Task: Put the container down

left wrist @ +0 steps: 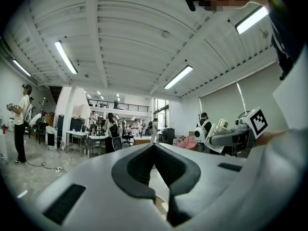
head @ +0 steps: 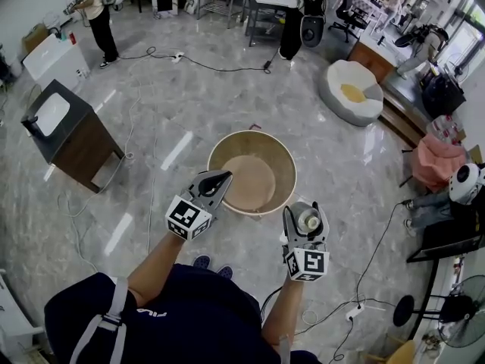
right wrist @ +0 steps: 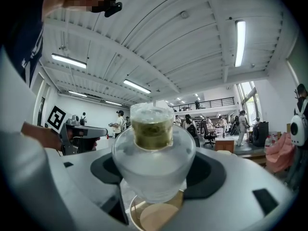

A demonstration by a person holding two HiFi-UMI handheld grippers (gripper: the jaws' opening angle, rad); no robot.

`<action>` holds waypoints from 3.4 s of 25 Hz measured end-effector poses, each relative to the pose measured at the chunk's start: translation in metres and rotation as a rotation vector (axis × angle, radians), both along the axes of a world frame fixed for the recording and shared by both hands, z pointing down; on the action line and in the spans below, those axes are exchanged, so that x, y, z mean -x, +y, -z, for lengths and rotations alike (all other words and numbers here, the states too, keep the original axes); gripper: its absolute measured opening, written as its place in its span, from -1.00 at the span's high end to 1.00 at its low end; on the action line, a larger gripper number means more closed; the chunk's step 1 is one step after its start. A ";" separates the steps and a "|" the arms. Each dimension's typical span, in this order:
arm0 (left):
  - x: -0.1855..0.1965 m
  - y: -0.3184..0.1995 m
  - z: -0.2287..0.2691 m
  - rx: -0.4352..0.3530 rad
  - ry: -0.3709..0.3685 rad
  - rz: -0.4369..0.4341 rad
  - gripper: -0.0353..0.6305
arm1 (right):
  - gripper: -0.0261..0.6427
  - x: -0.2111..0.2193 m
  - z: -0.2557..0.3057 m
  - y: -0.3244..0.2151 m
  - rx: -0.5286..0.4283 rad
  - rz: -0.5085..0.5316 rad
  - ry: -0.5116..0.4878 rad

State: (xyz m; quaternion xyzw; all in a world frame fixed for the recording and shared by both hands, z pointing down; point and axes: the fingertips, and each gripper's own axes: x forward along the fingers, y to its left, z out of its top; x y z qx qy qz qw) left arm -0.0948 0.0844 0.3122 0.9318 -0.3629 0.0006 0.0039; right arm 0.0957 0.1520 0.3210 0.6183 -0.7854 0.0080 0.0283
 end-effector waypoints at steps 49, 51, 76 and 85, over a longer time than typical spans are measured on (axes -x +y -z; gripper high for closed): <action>-0.050 -0.143 -0.028 0.103 0.082 0.026 0.82 | -0.11 -0.060 -0.044 -0.149 0.043 0.075 -0.021; -0.047 -0.163 -0.031 0.111 0.077 0.022 0.82 | -0.11 -0.058 -0.043 -0.169 0.050 0.070 -0.021; -0.103 -0.343 -0.015 0.049 0.024 -0.114 0.82 | -0.11 -0.083 -0.024 -0.330 0.036 -0.018 0.009; -0.115 -0.348 -0.068 0.101 -0.010 -0.092 0.82 | -0.11 -0.097 -0.078 -0.346 0.082 0.019 0.006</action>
